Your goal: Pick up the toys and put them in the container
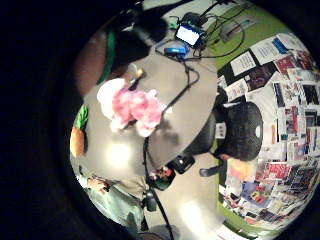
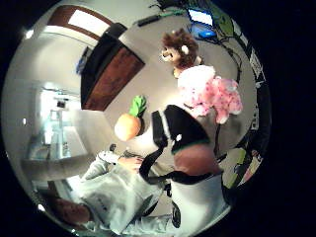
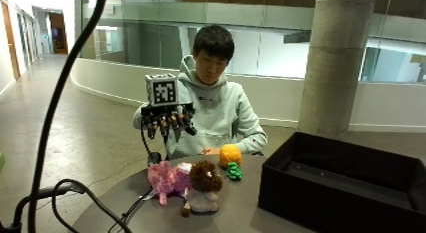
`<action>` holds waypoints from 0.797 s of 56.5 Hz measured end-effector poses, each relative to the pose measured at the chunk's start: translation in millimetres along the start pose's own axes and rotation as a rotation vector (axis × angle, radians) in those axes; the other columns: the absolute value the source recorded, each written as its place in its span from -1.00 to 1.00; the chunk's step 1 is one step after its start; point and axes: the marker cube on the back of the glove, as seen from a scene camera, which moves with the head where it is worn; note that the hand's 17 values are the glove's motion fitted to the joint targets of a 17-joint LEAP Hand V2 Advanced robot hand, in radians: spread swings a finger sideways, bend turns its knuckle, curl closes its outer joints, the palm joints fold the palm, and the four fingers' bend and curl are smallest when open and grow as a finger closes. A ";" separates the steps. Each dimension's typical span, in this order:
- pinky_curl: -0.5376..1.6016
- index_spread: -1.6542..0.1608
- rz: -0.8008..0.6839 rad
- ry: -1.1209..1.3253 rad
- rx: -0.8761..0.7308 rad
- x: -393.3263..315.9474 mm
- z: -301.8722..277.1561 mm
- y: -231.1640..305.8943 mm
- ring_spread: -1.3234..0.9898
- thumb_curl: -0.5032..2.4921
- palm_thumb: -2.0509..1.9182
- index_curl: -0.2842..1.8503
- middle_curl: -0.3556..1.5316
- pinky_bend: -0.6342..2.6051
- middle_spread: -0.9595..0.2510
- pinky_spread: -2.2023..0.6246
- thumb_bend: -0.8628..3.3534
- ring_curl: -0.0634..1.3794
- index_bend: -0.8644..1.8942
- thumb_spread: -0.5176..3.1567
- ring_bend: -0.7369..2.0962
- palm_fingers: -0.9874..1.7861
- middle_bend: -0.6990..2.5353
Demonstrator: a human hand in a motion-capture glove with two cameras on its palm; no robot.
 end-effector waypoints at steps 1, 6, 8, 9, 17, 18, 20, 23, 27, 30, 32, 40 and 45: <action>-0.37 0.69 -0.039 0.001 -0.039 1.7 2.1 2.6 0.13 -0.65 0.10 -0.74 -0.61 -0.19 0.59 0.57 -0.55 -0.89 -0.38 -0.47 -0.34 -0.28 -0.51; -0.28 0.63 -0.155 0.010 -0.206 8.8 31.5 12.4 0.13 -0.63 0.08 -0.71 -0.57 -0.09 0.60 0.58 -0.55 -0.83 -0.34 -0.29 -0.34 -0.40 -0.49; -0.26 0.61 -0.126 0.013 -0.247 8.8 43.3 13.6 0.14 -0.62 0.07 -0.70 -0.56 -0.06 0.62 0.58 -0.56 -0.82 -0.33 -0.24 -0.35 -0.43 -0.49; -0.25 0.61 -0.112 0.014 -0.267 8.8 48.6 13.7 0.14 -0.62 0.07 -0.70 -0.56 -0.06 0.62 0.58 -0.56 -0.81 -0.33 -0.23 -0.35 -0.43 -0.49; -0.22 0.59 -0.088 0.014 -0.344 9.4 85.6 10.2 0.14 -0.58 0.04 -0.68 -0.51 -0.02 0.63 0.59 -0.59 -0.76 -0.33 -0.16 -0.35 -0.47 -0.48; -0.22 0.59 -0.087 0.014 -0.350 9.1 88.6 9.8 0.15 -0.58 0.04 -0.68 -0.50 -0.03 0.62 0.59 -0.59 -0.75 -0.33 -0.15 -0.34 -0.46 -0.48; -0.21 0.59 -0.086 0.020 -0.351 8.6 93.6 8.8 0.15 -0.57 0.04 -0.67 -0.49 -0.02 0.62 0.59 -0.60 -0.74 -0.34 -0.14 -0.32 -0.45 -0.47; -0.21 0.59 -0.087 0.043 -0.334 8.7 99.6 6.7 0.15 -0.56 0.04 -0.67 -0.48 -0.02 0.62 0.60 -0.60 -0.71 -0.33 -0.13 -0.31 -0.43 -0.47; -0.21 0.59 -0.081 0.087 -0.309 9.1 106.3 5.7 0.14 -0.54 0.05 -0.66 -0.45 -0.02 0.61 0.59 -0.60 -0.68 -0.31 -0.13 -0.27 -0.33 -0.44; -0.22 0.58 -0.089 0.104 -0.282 8.7 110.9 5.2 0.13 -0.53 0.05 -0.65 -0.41 -0.05 0.57 0.59 -0.59 -0.66 -0.28 -0.12 -0.21 -0.21 -0.38; -0.23 0.57 -0.098 0.102 -0.264 8.0 113.0 4.3 0.11 -0.52 0.06 -0.64 -0.39 -0.07 0.56 0.59 -0.59 -0.64 -0.28 -0.11 -0.17 -0.17 -0.37; -0.25 0.52 -0.152 0.090 -0.224 3.6 123.1 3.6 0.06 -0.48 0.15 -0.58 -0.35 -0.11 0.48 0.58 -0.56 -0.58 -0.20 -0.06 -0.06 0.00 -0.34; -0.27 0.52 -0.191 0.043 -0.167 -0.6 129.2 2.3 0.00 -0.45 0.21 -0.57 -0.29 -0.16 0.41 0.52 -0.53 -0.52 -0.23 -0.03 0.05 0.19 -0.23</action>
